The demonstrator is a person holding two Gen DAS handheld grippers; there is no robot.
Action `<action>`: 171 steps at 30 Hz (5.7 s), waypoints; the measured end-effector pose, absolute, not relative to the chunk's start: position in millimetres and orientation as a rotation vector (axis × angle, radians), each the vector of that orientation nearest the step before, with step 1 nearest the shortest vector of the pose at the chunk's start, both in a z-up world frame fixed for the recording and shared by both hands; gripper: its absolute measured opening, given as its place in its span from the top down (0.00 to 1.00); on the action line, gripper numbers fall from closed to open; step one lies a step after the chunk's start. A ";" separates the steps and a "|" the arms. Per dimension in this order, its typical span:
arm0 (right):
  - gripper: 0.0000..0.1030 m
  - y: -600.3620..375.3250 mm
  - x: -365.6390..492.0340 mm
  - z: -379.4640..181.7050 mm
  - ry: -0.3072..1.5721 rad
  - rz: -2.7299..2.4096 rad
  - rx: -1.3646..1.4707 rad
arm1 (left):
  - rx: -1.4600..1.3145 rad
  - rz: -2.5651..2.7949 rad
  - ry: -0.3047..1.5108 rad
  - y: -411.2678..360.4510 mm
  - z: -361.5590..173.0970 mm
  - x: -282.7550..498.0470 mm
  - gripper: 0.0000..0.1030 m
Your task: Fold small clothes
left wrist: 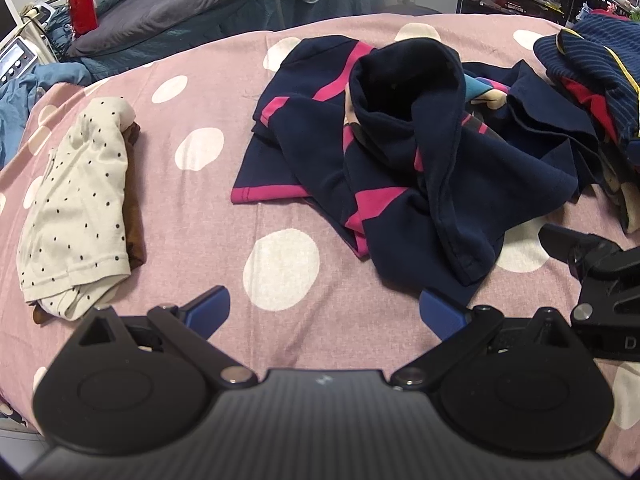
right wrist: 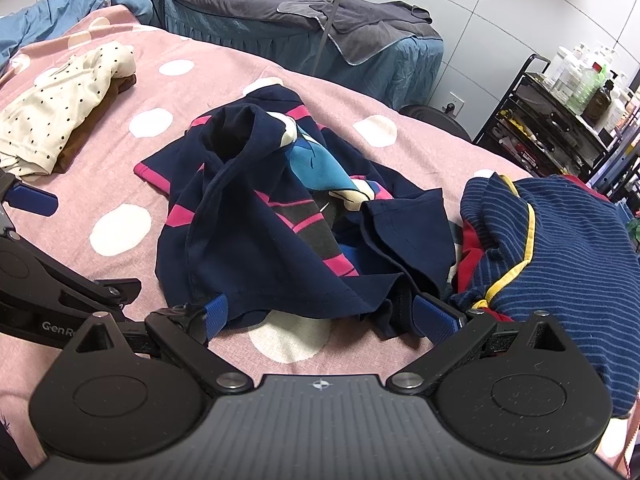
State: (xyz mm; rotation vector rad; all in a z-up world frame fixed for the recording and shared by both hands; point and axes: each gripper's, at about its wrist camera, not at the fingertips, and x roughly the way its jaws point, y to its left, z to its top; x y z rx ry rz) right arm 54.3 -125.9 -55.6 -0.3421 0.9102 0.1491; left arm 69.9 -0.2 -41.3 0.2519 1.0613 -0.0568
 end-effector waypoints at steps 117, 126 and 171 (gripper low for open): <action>0.20 10.6 -29.9 -111.0 0.664 0.723 -0.406 | -0.121 0.080 0.802 176.7 -80.1 -58.4 0.15; 0.96 -54.9 -23.6 -69.5 0.666 0.569 -0.252 | -0.133 0.094 0.792 194.3 -73.5 -65.6 0.15; 0.87 -161.4 -51.4 -74.5 0.783 0.509 -0.673 | 0.613 -1.056 0.878 48.3 -124.0 84.2 0.77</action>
